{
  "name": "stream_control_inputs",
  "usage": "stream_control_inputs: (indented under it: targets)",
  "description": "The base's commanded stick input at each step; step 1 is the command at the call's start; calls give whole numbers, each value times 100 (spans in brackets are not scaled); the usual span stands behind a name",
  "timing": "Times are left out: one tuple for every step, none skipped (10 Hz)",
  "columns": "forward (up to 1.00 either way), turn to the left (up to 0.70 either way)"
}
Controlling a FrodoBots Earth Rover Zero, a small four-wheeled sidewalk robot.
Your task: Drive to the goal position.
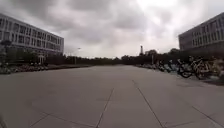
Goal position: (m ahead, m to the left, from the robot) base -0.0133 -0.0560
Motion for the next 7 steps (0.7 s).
stream_control_inputs:
  targets:
    - [5, 0]
    - [5, 0]
    - [5, 0]
    - [5, 0]
    - [5, 0]
    - [5, 0]
    - [5, 0]
